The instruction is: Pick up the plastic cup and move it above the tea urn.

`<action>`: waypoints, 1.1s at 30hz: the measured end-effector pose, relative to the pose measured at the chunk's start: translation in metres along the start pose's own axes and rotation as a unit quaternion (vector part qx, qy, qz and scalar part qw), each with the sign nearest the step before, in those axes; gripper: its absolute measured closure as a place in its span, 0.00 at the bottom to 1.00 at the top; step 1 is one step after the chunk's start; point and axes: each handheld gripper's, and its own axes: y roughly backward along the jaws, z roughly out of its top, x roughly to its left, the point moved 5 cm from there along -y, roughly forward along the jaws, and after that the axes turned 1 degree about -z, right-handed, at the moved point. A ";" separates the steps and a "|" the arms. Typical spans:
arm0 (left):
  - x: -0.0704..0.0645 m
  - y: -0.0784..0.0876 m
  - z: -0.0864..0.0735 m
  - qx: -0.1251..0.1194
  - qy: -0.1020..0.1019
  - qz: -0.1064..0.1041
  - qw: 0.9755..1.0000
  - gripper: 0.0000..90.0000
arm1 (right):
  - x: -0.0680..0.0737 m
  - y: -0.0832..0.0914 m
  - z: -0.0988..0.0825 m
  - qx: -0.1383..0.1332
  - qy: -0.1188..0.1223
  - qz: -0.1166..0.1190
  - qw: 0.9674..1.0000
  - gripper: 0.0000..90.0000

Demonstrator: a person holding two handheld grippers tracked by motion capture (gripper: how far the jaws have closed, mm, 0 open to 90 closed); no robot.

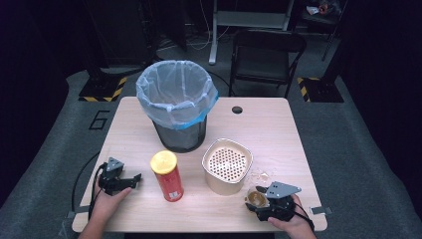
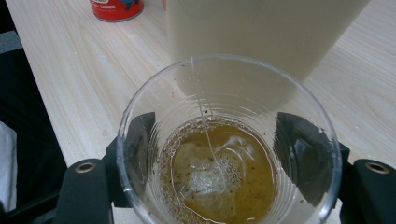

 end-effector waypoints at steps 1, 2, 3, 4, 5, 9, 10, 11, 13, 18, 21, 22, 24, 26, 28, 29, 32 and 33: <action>0.000 0.000 0.000 0.000 0.000 0.000 1.000 0.16 | 0.000 0.000 0.000 -0.001 0.002 -0.001 1.000 0.35; 0.000 0.000 0.000 0.000 0.000 0.000 1.000 0.16 | 0.000 0.000 0.000 -0.001 0.002 -0.001 1.000 0.35; 0.000 0.000 0.000 0.000 0.000 0.000 1.000 0.16 | 0.000 0.000 0.000 0.000 0.002 0.000 1.000 0.36; 0.000 0.000 0.000 0.000 0.000 0.000 1.000 0.16 | 0.000 0.000 0.000 0.000 0.003 -0.001 1.000 0.36; 0.000 0.000 0.000 0.000 0.000 0.000 1.000 0.16 | 0.000 0.000 0.000 -0.002 0.007 0.000 1.000 0.36; 0.000 0.000 0.000 0.000 0.000 0.000 1.000 0.16 | -0.001 0.003 0.003 -0.006 0.004 -0.004 1.000 0.37; 0.000 0.000 0.000 0.000 0.000 0.000 1.000 0.16 | -0.001 0.003 0.003 -0.006 0.004 -0.004 1.000 0.37; 0.000 0.000 0.000 0.000 0.000 0.000 1.000 0.16 | -0.004 0.006 0.006 -0.010 -0.001 -0.005 1.000 0.37; 0.000 0.000 0.000 0.000 0.000 0.000 1.000 0.16 | -0.007 0.007 0.007 -0.011 -0.003 -0.007 1.000 0.37; 0.000 0.000 0.000 0.000 0.000 0.000 1.000 0.16 | -0.033 0.017 0.024 -0.005 -0.001 -0.031 1.000 0.37; 0.000 0.000 0.000 0.000 0.000 0.000 1.000 0.16 | -0.046 0.020 0.033 -0.008 -0.002 -0.041 0.999 0.37; 0.000 0.000 0.000 0.001 -0.001 0.000 1.000 0.16 | -0.052 0.022 0.038 -0.009 -0.003 -0.045 0.999 0.37; 0.000 0.000 0.000 0.000 0.000 0.000 1.000 0.16 | -0.071 0.024 0.053 -0.017 -0.008 -0.052 0.998 0.37; 0.000 0.000 0.000 0.000 0.000 0.000 1.000 0.16 | -0.083 0.025 0.060 -0.019 -0.011 -0.056 0.998 0.38; 0.000 0.000 0.000 0.000 0.000 0.000 1.000 0.16 | -0.089 0.024 0.064 -0.021 -0.012 -0.060 0.998 0.38; 0.000 0.000 0.000 0.000 0.000 0.000 1.000 0.16 | -0.094 0.024 0.067 -0.022 -0.013 -0.063 0.998 0.38; 0.000 0.000 0.000 0.000 0.000 0.000 1.000 0.16 | -0.110 0.022 0.078 -0.029 -0.018 -0.067 0.997 0.38; 0.000 0.000 0.000 0.000 0.000 0.000 1.000 0.16 | -0.115 0.021 0.082 -0.031 -0.019 -0.067 0.997 0.38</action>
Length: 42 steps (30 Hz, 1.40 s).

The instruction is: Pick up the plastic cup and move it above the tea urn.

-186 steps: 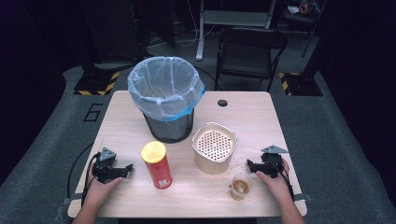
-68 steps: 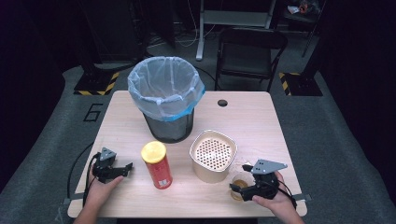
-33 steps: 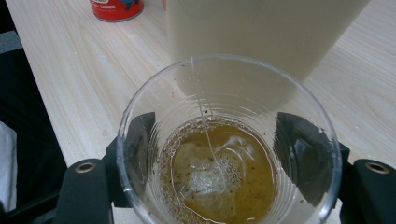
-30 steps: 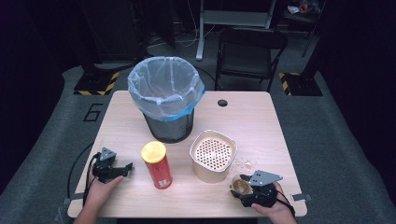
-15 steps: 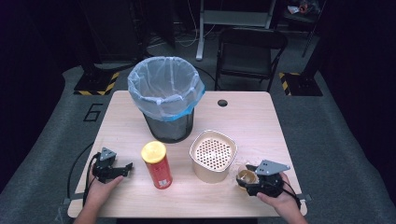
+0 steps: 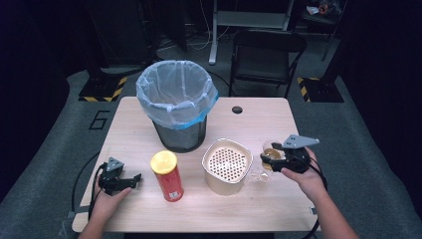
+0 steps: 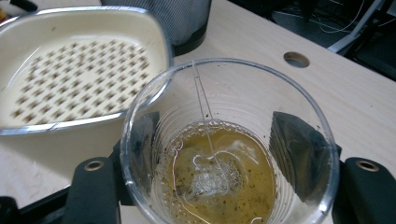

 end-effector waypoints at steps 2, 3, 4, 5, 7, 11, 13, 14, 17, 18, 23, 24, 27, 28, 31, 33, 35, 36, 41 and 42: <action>0.000 0.000 0.000 0.000 0.000 0.000 1.000 0.16 | -0.009 -0.005 0.007 -0.003 0.000 0.000 1.000 0.38; 0.000 0.000 0.000 0.000 0.000 0.000 1.000 0.16 | -0.012 -0.007 0.010 -0.002 -0.003 0.001 1.000 0.38; 0.000 0.000 0.000 0.000 0.000 0.000 1.000 0.16 | -0.019 -0.013 0.015 -0.003 -0.003 -0.002 1.000 0.38; 0.000 0.000 0.000 0.000 0.000 0.000 1.000 0.16 | -0.019 -0.013 0.015 -0.003 -0.003 -0.002 1.000 0.38; 0.000 0.000 0.000 0.000 0.000 0.000 1.000 0.16 | -0.024 -0.020 0.020 0.000 0.001 -0.001 1.000 0.38; 0.000 0.000 0.000 0.000 0.000 0.000 1.000 0.16 | -0.029 -0.035 0.025 0.008 0.012 0.000 1.000 0.38; 0.000 0.000 0.000 0.000 0.000 0.000 1.000 0.16 | -0.031 -0.042 0.027 0.012 0.025 0.003 1.000 0.38; 0.000 0.000 0.000 0.000 0.000 0.000 1.000 0.16 | -0.031 -0.049 0.029 0.013 0.026 0.000 1.000 0.38; 0.000 0.000 0.000 0.002 0.001 -0.003 1.000 0.16 | -0.032 -0.053 0.031 0.014 0.035 0.002 0.999 0.38; 0.000 0.000 0.000 0.005 -0.001 -0.003 1.000 0.16 | -0.031 -0.055 0.032 0.012 0.033 0.000 0.999 0.38; 0.000 0.000 0.000 0.005 -0.001 -0.002 1.000 0.16 | -0.031 -0.061 0.036 0.007 0.042 0.000 0.999 0.38; 0.000 0.000 0.000 0.004 -0.001 -0.002 1.000 0.16 | -0.030 -0.061 0.037 0.009 0.045 -0.001 0.999 0.38; 0.000 0.000 0.000 0.005 -0.001 -0.002 1.000 0.16 | -0.024 -0.060 0.043 -0.008 0.080 -0.013 0.997 0.39; 0.000 0.000 0.000 0.004 -0.001 -0.003 1.000 0.16 | -0.024 -0.060 0.043 -0.008 0.080 -0.013 0.997 0.39; 0.000 0.000 0.000 0.005 -0.001 -0.003 1.000 0.16 | -0.017 -0.056 0.049 -0.020 0.111 -0.020 0.993 0.39; 0.000 0.000 0.000 0.004 -0.001 -0.003 1.000 0.16 | -0.013 -0.054 0.053 -0.024 0.135 -0.024 0.990 0.39; 0.000 0.000 0.000 0.005 -0.001 -0.002 1.000 0.16 | -0.011 -0.054 0.056 -0.027 0.149 -0.029 0.988 0.39; 0.000 0.000 0.000 0.005 -0.002 -0.003 1.000 0.16 | -0.009 -0.054 0.057 -0.030 0.163 -0.032 0.986 0.39; 0.000 0.000 0.000 0.005 -0.001 -0.002 1.000 0.16 | -0.005 -0.055 0.060 -0.039 0.200 -0.048 0.978 0.39; 0.000 0.000 0.000 0.004 -0.001 -0.003 1.000 0.16 | -0.003 -0.056 0.060 -0.040 0.212 -0.048 0.975 0.39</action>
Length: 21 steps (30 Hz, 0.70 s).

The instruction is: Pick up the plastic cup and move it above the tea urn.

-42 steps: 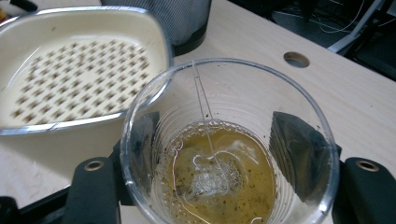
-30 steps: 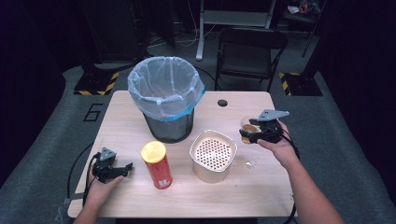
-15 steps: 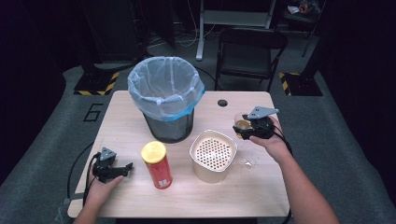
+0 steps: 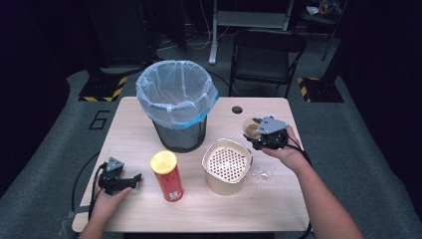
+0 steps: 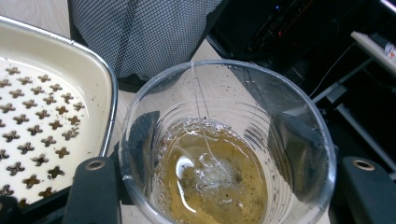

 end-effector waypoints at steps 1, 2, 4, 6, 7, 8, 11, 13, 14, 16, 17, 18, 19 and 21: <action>0.000 0.000 0.000 0.000 0.000 0.000 1.000 0.16 | 0.001 -0.001 0.001 -0.001 0.003 0.000 1.000 0.39; 0.000 0.000 0.000 0.000 0.000 0.000 1.000 0.16 | 0.002 -0.001 0.001 -0.004 0.006 0.002 1.000 0.39; 0.000 0.000 0.000 0.000 0.000 0.000 1.000 0.16 | 0.004 -0.002 0.003 -0.010 0.012 0.004 1.000 0.39; 0.000 0.000 0.000 0.000 0.000 0.000 1.000 0.16 | 0.005 -0.003 0.005 -0.013 0.020 0.005 1.000 0.39; 0.000 0.000 0.000 0.000 0.000 0.000 1.000 0.16 | 0.005 -0.003 0.005 -0.014 0.024 0.005 1.000 0.39; 0.000 0.000 0.000 0.000 0.000 0.000 1.000 0.16 | 0.006 -0.003 0.006 -0.016 0.030 0.004 0.999 0.39; 0.000 0.000 0.000 0.000 -0.001 0.000 1.000 0.16 | 0.008 -0.004 0.009 -0.019 0.041 0.006 0.999 0.39; 0.000 0.000 0.000 0.000 0.000 0.000 1.000 0.16 | 0.010 -0.005 0.011 -0.022 0.054 0.004 0.998 0.40; 0.000 0.000 0.000 0.000 0.000 0.000 1.000 0.16 | 0.011 -0.005 0.012 -0.023 0.058 0.003 0.998 0.40; 0.000 0.000 0.000 0.000 0.000 0.000 1.000 0.16 | 0.013 -0.006 0.013 -0.027 0.065 0.005 0.997 0.40; 0.000 0.000 0.000 0.000 -0.001 0.000 1.000 0.16 | 0.014 -0.006 0.014 -0.029 0.067 0.005 0.997 0.40; 0.000 0.000 0.000 0.000 0.000 0.000 1.000 0.16 | 0.015 -0.006 0.015 -0.030 0.070 0.007 0.997 0.40; 0.000 0.000 0.000 0.000 0.000 0.000 1.000 0.16 | 0.016 -0.006 0.015 -0.032 0.072 0.006 0.997 0.40; 0.000 0.000 0.000 0.000 0.000 0.000 1.000 0.16 | 0.017 -0.007 0.016 -0.035 0.077 0.007 0.996 0.40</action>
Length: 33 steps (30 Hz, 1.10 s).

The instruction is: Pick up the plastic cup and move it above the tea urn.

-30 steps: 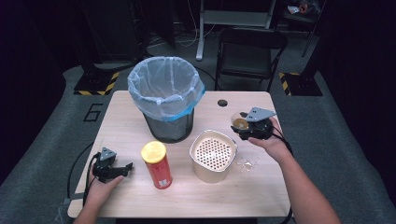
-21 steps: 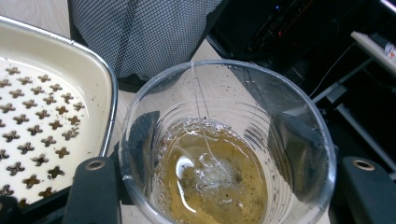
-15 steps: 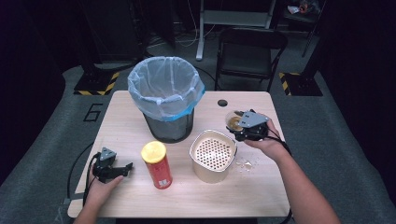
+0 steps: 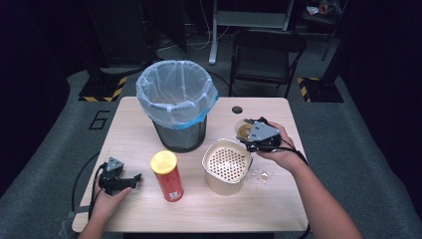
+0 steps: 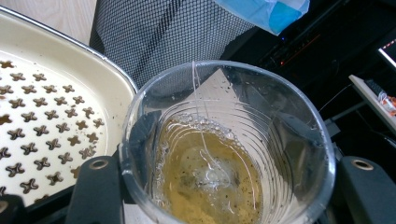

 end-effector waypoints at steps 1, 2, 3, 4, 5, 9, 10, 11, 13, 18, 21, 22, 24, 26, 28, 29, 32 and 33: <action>0.000 0.000 0.000 0.000 0.000 0.000 1.000 0.16 | 0.000 0.000 0.000 -0.001 0.002 -0.002 1.000 0.40; 0.000 0.000 0.000 0.000 0.000 0.000 1.000 0.16 | 0.001 0.000 0.001 -0.001 0.002 -0.001 1.000 0.40; 0.000 0.000 0.000 0.000 0.000 0.000 1.000 0.16 | 0.001 0.000 0.001 -0.002 0.005 -0.003 1.000 0.40; 0.000 0.000 0.000 0.000 0.000 0.000 1.000 0.16 | 0.001 0.000 0.001 -0.003 0.006 -0.003 1.000 0.40; 0.000 0.000 0.000 0.001 -0.001 0.000 1.000 0.16 | 0.001 0.000 0.002 -0.003 0.008 -0.004 1.000 0.40; 0.000 0.000 0.000 0.000 0.000 0.000 1.000 0.16 | 0.001 0.001 0.004 -0.003 0.024 -0.012 1.000 0.41; 0.000 0.000 0.000 0.000 0.000 0.000 1.000 0.16 | 0.002 0.001 0.004 -0.001 0.026 -0.013 1.000 0.41; 0.000 0.000 0.000 0.000 0.000 0.000 1.000 0.16 | 0.003 0.001 0.005 -0.001 0.031 -0.014 0.999 0.41; 0.000 0.000 0.000 0.001 -0.001 0.000 1.000 0.16 | 0.005 0.001 0.006 -0.001 0.046 -0.017 0.999 0.41; 0.000 0.000 0.000 0.000 0.000 0.000 1.000 0.16 | 0.015 -0.001 0.008 0.012 0.104 -0.035 0.994 0.42; 0.000 0.000 0.000 0.000 0.000 0.000 1.000 0.16 | 0.022 -0.003 0.011 0.020 0.148 -0.057 0.987 0.42; 0.000 0.000 0.000 0.000 0.000 0.000 1.000 0.16 | 0.024 -0.004 0.012 0.025 0.165 -0.063 0.984 0.42; 0.000 0.000 0.000 0.000 0.000 0.000 1.000 0.16 | 0.027 -0.005 0.014 0.032 0.196 -0.081 0.977 0.42; 0.000 0.000 0.000 0.000 0.000 0.000 1.000 0.16 | 0.031 -0.007 0.015 0.047 0.236 -0.106 0.965 0.42; 0.000 0.000 0.000 0.000 0.000 0.000 1.000 0.16 | 0.035 -0.010 0.017 0.060 0.297 -0.136 0.943 0.42; 0.000 0.000 0.000 0.000 0.000 0.000 1.000 0.16 | 0.037 -0.010 0.018 0.064 0.321 -0.144 0.934 0.42; 0.000 0.000 0.000 0.000 0.000 0.000 1.000 0.16 | 0.042 -0.011 0.021 0.068 0.364 -0.161 0.915 0.42; 0.000 0.000 0.000 0.000 0.000 0.000 1.000 0.16 | 0.044 -0.011 0.023 0.069 0.382 -0.163 0.907 0.42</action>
